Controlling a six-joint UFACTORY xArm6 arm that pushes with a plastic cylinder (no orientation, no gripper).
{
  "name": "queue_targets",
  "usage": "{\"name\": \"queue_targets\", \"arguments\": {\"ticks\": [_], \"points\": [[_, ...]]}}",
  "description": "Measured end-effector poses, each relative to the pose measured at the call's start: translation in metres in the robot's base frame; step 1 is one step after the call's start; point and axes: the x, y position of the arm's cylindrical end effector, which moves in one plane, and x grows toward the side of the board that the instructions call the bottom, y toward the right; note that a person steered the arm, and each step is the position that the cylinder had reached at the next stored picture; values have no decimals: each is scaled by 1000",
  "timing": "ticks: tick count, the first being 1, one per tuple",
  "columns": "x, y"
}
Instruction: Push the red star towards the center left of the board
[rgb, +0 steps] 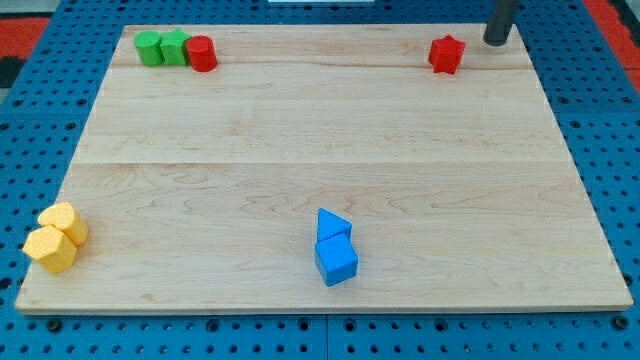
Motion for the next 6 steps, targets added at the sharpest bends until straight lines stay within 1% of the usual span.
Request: {"name": "queue_targets", "arguments": {"ticks": [2,5,6], "points": [[3,-64],[37,-78],[53,-98]]}}
